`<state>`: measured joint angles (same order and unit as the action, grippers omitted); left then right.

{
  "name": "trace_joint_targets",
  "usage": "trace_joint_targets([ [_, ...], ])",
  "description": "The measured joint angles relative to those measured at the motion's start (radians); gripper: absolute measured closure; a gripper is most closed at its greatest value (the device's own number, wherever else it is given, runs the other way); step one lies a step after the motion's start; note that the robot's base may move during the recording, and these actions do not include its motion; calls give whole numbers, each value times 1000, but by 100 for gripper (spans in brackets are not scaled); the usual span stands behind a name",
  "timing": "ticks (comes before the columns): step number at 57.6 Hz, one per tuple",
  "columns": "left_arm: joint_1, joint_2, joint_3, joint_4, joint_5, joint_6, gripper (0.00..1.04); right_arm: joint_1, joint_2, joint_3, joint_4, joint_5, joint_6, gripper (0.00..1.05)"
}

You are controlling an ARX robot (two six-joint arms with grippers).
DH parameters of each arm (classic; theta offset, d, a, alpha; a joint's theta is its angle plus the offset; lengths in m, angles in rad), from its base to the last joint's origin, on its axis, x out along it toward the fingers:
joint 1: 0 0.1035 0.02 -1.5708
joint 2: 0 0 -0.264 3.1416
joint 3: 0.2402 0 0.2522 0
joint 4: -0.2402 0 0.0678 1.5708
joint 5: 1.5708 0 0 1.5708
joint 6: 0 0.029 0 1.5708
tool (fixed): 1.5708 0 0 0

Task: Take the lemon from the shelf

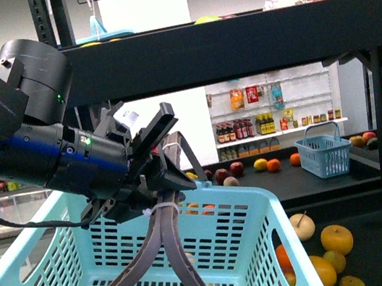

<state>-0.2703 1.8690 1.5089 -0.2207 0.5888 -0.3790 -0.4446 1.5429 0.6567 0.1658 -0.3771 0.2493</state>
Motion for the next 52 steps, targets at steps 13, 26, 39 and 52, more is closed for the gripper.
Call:
trace_joint_targets([
  [13, -1, 0, 0, 1, 2, 0, 85, 124, 512, 459, -159, 130, 145, 2],
  [26, 0, 0, 0, 1, -2, 1, 85, 269, 776, 810, -280, 198, 288, 2],
  [39, 0, 0, 0, 1, -1, 0, 85, 377, 1017, 1174, -451, 260, 430, 2],
  [52, 0, 0, 0, 1, -2, 0, 85, 427, 1252, 1538, -654, 313, 550, 2],
])
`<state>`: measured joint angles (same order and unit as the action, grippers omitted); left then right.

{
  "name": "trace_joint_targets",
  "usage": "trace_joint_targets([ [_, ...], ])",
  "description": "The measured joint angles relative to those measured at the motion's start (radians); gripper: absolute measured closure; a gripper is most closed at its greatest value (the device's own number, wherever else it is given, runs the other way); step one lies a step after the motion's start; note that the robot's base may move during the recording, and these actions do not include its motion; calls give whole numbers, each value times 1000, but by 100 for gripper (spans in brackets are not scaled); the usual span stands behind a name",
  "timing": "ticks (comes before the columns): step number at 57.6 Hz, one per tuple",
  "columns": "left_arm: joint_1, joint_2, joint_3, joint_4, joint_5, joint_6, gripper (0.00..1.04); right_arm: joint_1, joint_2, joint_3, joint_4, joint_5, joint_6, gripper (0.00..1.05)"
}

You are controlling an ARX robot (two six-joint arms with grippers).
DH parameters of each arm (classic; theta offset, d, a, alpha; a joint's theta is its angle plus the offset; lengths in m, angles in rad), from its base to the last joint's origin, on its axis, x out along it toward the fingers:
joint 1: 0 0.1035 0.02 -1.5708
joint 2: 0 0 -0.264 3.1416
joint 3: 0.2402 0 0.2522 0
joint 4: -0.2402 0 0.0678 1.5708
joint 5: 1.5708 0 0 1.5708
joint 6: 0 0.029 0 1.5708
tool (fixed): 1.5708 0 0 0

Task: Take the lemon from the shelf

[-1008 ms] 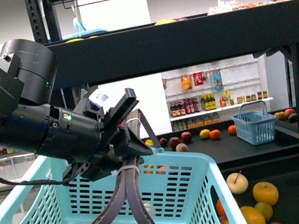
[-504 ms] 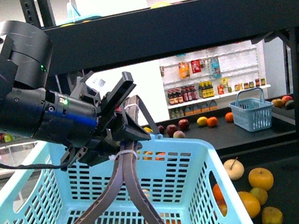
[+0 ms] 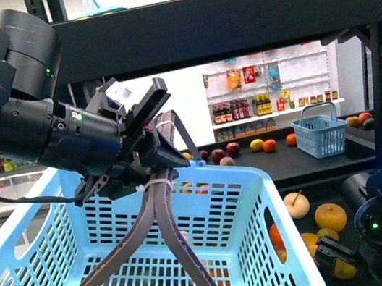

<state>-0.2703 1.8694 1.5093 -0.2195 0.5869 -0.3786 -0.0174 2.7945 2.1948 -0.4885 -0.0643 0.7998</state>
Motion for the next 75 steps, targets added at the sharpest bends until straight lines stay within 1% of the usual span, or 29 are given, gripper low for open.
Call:
trace_joint_targets([
  [10, 0, 0, 0, 0, 0, 0, 85, 23, 189, 322, -178, 32, 61, 2],
  [12, 0, 0, 0, 0, 0, 0, 85, 25, 203, 347, -192, 34, 66, 2],
  [13, 0, 0, 0, 0, 0, 0, 85, 27, 233, 406, -225, 38, 74, 2],
  [21, 0, 0, 0, 0, 0, 0, 85, 42, 362, 594, -320, 45, 125, 2],
  [32, 0, 0, 0, 0, 0, 0, 85, 63, 415, 683, -360, 35, 174, 2],
  [46, 0, 0, 0, 0, 0, 0, 85, 95, 441, 700, -369, 42, 203, 2],
  [66, 0, 0, 0, 0, 0, 0, 85, 89, 460, 700, -355, 91, 197, 2],
  [75, 0, 0, 0, 0, 0, 0, 85, 84, 467, 700, -349, 93, 186, 2],
])
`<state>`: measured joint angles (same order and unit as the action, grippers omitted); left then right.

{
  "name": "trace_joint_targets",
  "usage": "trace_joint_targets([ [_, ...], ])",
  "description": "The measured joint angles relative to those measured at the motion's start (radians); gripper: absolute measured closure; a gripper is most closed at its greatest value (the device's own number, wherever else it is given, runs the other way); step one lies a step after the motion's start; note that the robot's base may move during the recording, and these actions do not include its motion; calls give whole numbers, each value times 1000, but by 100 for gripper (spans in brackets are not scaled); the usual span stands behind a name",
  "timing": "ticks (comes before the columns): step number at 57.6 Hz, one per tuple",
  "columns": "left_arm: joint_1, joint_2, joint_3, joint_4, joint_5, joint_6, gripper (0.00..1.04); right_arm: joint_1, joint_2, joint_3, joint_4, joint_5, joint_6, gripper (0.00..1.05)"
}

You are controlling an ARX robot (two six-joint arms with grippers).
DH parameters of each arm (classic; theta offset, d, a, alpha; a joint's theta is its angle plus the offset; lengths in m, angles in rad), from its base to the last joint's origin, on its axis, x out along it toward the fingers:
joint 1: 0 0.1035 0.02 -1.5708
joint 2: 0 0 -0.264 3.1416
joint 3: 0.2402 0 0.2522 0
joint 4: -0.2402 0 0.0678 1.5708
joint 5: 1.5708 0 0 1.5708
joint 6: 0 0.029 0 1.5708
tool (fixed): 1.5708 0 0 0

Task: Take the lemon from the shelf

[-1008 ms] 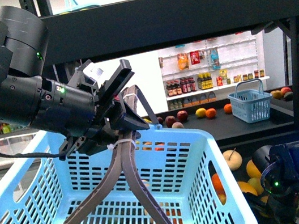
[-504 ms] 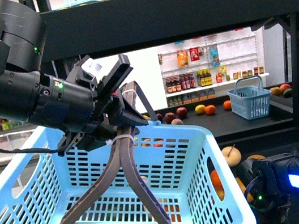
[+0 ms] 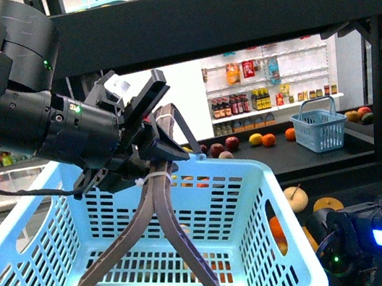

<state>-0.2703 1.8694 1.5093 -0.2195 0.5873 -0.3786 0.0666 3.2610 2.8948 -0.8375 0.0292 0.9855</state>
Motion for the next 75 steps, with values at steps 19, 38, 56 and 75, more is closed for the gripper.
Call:
trace_joint_targets([
  [19, 0, 0, 0, 0, 0, 0, 85, 3, 18, 0, 9, -21, -17, 43],
  [38, 0, 0, 0, 0, 0, 0, 85, -7, -96, -205, 194, 96, -128, 55],
  [56, 2, 0, 0, 0, -1, 0, 85, -121, -832, -1094, 780, 57, -346, 55],
  [75, 2, 0, 0, 0, 1, 0, 85, -37, -1303, -1491, 829, -194, -301, 55],
])
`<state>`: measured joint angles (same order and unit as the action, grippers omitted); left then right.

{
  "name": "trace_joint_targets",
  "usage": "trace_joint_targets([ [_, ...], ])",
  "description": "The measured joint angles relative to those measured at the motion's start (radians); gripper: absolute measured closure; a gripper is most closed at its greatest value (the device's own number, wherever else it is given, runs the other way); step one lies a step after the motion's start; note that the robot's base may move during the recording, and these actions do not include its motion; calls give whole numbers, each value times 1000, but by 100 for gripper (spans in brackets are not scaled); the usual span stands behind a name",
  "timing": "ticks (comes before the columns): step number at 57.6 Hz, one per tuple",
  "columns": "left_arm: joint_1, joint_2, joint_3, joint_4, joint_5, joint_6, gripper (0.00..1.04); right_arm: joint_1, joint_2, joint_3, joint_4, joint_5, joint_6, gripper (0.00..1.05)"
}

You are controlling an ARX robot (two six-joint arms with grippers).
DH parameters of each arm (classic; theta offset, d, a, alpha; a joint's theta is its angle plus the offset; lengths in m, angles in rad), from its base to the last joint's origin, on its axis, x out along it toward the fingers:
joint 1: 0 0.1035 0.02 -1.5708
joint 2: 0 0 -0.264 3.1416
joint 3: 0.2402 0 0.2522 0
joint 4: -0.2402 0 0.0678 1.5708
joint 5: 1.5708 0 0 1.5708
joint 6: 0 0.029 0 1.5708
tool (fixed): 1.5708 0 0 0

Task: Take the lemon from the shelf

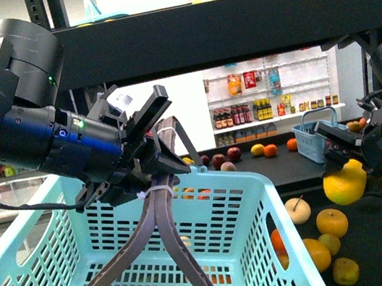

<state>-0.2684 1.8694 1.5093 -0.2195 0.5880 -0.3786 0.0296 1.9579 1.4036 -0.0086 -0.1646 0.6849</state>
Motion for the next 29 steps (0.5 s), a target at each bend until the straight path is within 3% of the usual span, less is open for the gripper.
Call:
trace_joint_targets([
  [16, 1, 0, 0, 0, -2, 0, 85, 115, -153, -68, 3, -36, 31, 55],
  [29, 0, 0, 0, 0, 0, 0, 85, 216, -81, -72, 20, -11, 41, 55],
])
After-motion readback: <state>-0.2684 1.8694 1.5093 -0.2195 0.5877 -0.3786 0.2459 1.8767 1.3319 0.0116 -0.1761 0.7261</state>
